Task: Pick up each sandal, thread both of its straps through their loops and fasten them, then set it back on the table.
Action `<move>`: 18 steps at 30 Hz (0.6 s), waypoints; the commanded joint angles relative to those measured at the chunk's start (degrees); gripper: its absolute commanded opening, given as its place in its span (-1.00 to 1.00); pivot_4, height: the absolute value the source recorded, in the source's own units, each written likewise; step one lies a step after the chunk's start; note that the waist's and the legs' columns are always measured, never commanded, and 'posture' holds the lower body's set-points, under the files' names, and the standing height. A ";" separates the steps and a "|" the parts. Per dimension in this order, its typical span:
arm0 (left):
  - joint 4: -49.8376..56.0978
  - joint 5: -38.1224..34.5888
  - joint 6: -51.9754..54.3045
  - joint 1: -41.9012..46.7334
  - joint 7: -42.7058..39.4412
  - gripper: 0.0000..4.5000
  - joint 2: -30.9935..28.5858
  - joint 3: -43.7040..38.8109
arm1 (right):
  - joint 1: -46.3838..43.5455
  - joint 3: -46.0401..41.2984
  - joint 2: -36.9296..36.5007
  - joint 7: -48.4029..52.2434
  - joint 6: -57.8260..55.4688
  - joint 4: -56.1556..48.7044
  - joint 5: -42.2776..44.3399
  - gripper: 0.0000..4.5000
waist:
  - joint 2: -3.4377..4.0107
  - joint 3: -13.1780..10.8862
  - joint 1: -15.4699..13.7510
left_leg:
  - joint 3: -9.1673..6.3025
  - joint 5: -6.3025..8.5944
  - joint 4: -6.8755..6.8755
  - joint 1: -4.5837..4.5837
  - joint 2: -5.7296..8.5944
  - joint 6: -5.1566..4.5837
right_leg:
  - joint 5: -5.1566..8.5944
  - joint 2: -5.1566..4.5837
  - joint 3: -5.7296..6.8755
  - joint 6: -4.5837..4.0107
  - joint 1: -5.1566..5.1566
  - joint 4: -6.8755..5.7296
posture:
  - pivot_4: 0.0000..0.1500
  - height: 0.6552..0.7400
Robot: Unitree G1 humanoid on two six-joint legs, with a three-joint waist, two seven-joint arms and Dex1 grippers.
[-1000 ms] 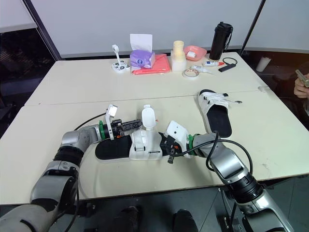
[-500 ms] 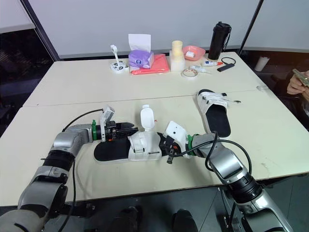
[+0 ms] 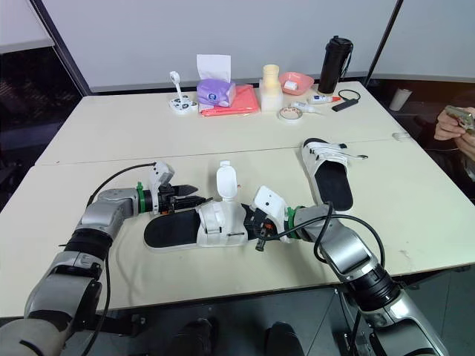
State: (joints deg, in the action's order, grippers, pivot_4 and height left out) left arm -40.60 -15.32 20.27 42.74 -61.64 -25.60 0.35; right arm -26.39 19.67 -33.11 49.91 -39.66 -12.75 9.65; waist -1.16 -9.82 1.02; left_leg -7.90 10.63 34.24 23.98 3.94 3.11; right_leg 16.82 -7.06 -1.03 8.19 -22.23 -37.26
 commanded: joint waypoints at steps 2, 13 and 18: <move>2.31 -8.26 8.99 5.44 1.18 0.30 0.35 -7.82 | 0.29 1.83 0.25 0.09 -0.69 1.81 -1.06 -1.00 | -0.01 0.00 0.05 | 0.00 0.00 0.01 0.00 0.00 0.00 | 0.00 0.01 0.00 0.00 0.01 -0.01 | 1.00 1.00; 11.08 -15.81 26.36 5.66 2.00 0.30 4.63 -8.15 | -0.09 1.85 0.38 0.05 -0.42 2.44 -1.17 -1.00 | 0.00 0.00 0.27 | 0.00 0.00 0.01 -0.01 -0.01 0.00 | 0.01 0.02 -0.01 0.02 0.00 -0.07 | 1.00 1.00; 11.02 -14.31 26.12 4.18 0.99 0.30 5.12 -4.98 | 0.10 1.62 0.34 -0.13 -0.59 2.23 -1.13 -1.00 | 0.00 0.00 0.19 | 0.02 0.00 0.01 -0.03 -0.01 0.00 | 0.01 0.02 -0.03 0.01 0.01 -0.07 | 1.00 1.00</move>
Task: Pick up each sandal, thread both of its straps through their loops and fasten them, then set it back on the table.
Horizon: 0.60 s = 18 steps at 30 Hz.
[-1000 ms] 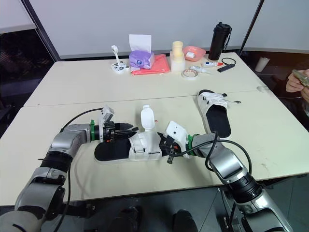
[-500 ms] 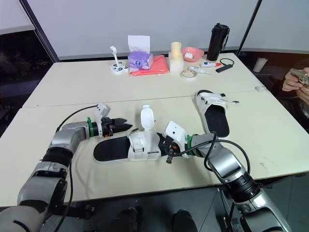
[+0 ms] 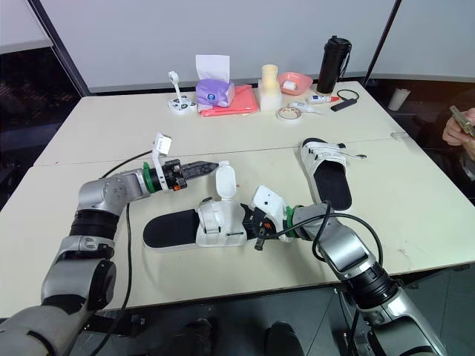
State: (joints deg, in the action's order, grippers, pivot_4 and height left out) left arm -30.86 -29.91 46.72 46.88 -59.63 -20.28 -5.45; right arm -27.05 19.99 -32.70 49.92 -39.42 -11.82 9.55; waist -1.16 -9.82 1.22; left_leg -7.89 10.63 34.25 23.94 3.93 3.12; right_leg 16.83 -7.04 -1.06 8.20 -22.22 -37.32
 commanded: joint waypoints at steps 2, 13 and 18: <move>0.18 0.88 -1.03 0.11 -0.93 0.30 0.77 1.94 | 1.08 1.25 -0.13 -0.28 -0.81 1.14 -1.06 -1.00 | 0.00 0.00 -0.08 | 0.00 0.00 0.00 0.00 0.00 0.00 | 0.00 0.00 0.00 0.00 -0.01 0.00 | 1.00 1.00; -18.38 1.97 -9.27 11.45 3.94 0.30 9.23 -1.91 | 1.05 1.23 0.34 -0.67 -1.10 1.09 -1.15 -1.00 | -0.02 -0.01 -0.10 | 0.01 0.00 0.01 0.01 0.00 0.00 | 0.00 0.00 0.01 0.00 0.00 0.01 | 1.00 1.00; -27.40 0.26 -12.02 17.73 7.56 0.30 10.72 -7.89 | 1.51 1.09 0.16 -0.94 -1.35 0.47 -1.10 -1.00 | -0.02 -0.01 -0.05 | 0.02 0.00 0.01 0.01 0.00 0.00 | 0.01 0.00 0.02 0.02 -0.01 0.01 | 1.00 1.00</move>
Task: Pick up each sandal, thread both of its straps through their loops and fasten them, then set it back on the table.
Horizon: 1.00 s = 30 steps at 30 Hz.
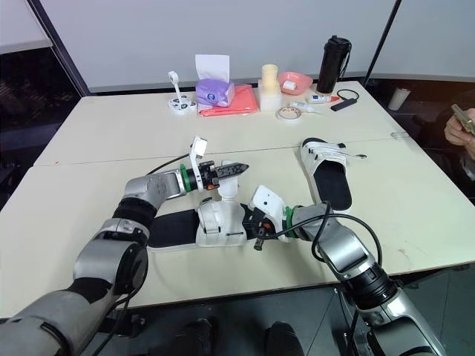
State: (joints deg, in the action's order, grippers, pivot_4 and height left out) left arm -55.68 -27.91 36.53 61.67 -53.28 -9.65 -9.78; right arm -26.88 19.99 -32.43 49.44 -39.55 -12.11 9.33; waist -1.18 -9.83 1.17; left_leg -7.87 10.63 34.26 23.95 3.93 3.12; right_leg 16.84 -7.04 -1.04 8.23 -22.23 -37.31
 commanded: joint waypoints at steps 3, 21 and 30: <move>-5.53 -2.09 -2.60 5.13 2.55 0.30 -0.06 -6.38 | 1.69 0.96 -0.34 -0.51 -1.07 0.67 -0.90 -1.00 | 0.00 0.00 -0.02 | 0.00 0.00 0.00 0.00 0.00 0.00 | 0.00 0.00 0.01 0.01 0.00 0.00 | 1.00 1.00; -7.33 -0.58 -3.37 7.83 2.37 0.30 -1.65 -9.12 | 1.30 1.33 0.07 -0.53 -0.72 1.14 -1.05 -1.00 | 0.00 0.00 -0.01 | 0.00 0.00 0.00 0.00 0.00 0.00 | 0.00 0.00 0.01 0.01 0.01 -0.01 | 1.00 1.00; -6.61 -0.25 -3.33 7.54 2.10 -0.98 -2.15 -8.76 | 1.43 1.33 -0.02 -0.47 -0.69 1.18 -1.01 -1.00 | 0.00 0.00 0.00 | 0.00 0.00 0.00 0.00 0.00 0.00 | 0.00 0.00 0.01 0.01 0.01 -0.02 | 1.00 1.00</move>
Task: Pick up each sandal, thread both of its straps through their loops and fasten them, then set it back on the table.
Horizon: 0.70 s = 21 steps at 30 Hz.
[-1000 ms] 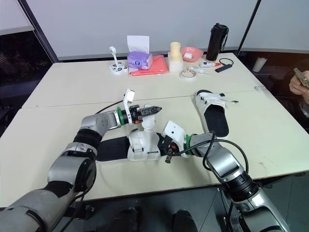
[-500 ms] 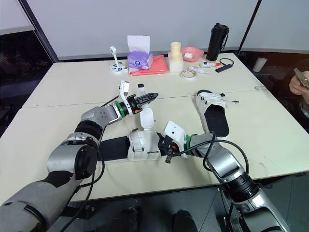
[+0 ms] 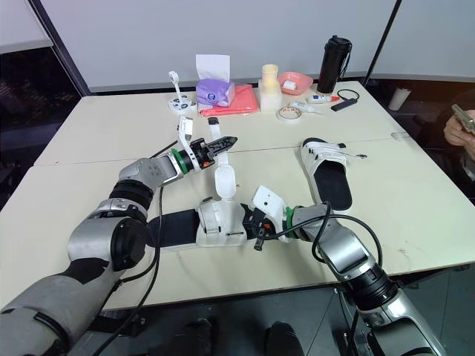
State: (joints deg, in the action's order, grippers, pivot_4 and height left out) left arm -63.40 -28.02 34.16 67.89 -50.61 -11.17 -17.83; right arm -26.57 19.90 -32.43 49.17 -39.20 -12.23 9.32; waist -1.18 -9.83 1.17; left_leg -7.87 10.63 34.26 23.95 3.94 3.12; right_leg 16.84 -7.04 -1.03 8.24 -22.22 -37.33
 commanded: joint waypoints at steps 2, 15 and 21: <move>3.34 -0.43 0.16 0.91 -2.67 -0.98 -0.85 0.01 | 1.12 1.37 -0.03 -0.21 -1.13 1.25 -0.95 -1.00 | 0.00 0.00 0.00 | 0.00 0.00 0.00 0.00 0.00 0.00 | 0.00 0.00 0.00 0.00 0.00 0.00 | 1.00 1.00; 61.27 3.95 -5.65 -28.55 -24.76 -0.98 -9.02 26.85 | 1.68 1.25 -0.69 0.02 -1.48 0.88 -0.83 -1.00 | 0.10 0.05 0.14 | 0.03 -0.01 -0.03 0.01 -0.03 0.02 | 0.00 0.00 -0.09 -0.04 -0.01 0.02 | 1.00 1.00; 64.15 11.77 -26.39 -33.42 -24.37 -0.98 -10.30 31.15 | 1.81 1.44 -0.97 0.55 -1.49 0.82 -0.90 -1.00 | 0.10 0.05 -0.51 | 0.05 0.00 -0.03 -0.20 -0.04 0.03 | -0.03 0.00 -0.13 -0.11 0.26 0.20 | 1.00 1.00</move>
State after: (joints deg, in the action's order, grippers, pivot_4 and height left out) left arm -1.93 -17.11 12.00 33.87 -74.83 -21.26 13.01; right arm -25.79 19.68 -32.85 49.44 -39.51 -12.54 9.26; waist -1.08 -9.78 0.67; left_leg -7.82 10.63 34.24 23.76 3.90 3.14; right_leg 16.81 -7.04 -1.16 8.13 -21.95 -37.12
